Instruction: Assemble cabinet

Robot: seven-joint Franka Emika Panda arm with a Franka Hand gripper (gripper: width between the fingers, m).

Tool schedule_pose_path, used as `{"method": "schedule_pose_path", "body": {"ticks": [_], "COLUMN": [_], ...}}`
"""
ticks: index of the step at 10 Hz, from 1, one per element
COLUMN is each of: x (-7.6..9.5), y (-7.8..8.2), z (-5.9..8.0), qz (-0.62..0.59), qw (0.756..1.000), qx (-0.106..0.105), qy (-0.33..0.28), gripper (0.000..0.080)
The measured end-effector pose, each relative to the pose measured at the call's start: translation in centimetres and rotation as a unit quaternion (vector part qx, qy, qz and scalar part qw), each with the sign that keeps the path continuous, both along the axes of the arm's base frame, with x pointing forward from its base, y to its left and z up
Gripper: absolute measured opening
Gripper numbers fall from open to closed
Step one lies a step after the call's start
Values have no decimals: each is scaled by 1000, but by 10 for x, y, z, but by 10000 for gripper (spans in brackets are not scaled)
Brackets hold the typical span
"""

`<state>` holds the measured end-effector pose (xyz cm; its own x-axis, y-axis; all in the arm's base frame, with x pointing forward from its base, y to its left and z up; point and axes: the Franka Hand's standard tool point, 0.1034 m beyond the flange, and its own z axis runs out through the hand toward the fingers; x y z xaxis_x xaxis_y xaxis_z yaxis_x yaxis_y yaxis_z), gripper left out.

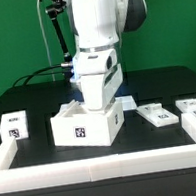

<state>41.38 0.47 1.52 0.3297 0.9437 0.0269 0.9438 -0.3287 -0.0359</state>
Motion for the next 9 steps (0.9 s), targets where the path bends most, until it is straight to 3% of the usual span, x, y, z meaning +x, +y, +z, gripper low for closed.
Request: {"method": "schedule_pose_path", "body": {"ticks": [5,7,9], "x": [1,20,40], "y": [0,1,15], "z": [0,0,0], "qz": [8,88,134], "qw": [1000,996,991], "qx": [0,-3,-10], "qy": [0,2,-8], "gripper": [35,35,35]}}
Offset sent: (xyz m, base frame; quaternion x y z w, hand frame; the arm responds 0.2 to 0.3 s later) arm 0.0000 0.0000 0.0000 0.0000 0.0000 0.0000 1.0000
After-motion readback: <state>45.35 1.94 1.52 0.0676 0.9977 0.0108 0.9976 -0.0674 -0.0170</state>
